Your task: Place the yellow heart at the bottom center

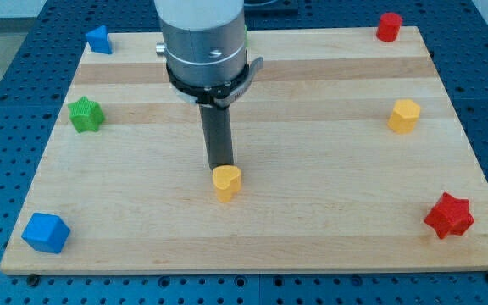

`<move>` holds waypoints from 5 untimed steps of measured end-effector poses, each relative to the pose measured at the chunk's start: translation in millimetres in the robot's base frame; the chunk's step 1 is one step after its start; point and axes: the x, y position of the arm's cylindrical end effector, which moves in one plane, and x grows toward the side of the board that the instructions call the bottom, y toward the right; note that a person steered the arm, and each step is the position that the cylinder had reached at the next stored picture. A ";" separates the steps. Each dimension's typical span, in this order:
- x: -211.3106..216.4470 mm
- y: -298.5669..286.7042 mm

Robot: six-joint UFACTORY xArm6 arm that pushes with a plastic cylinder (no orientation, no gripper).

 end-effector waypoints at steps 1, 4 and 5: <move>6.9 -3.6; 39.6 1.3; 56.2 10.1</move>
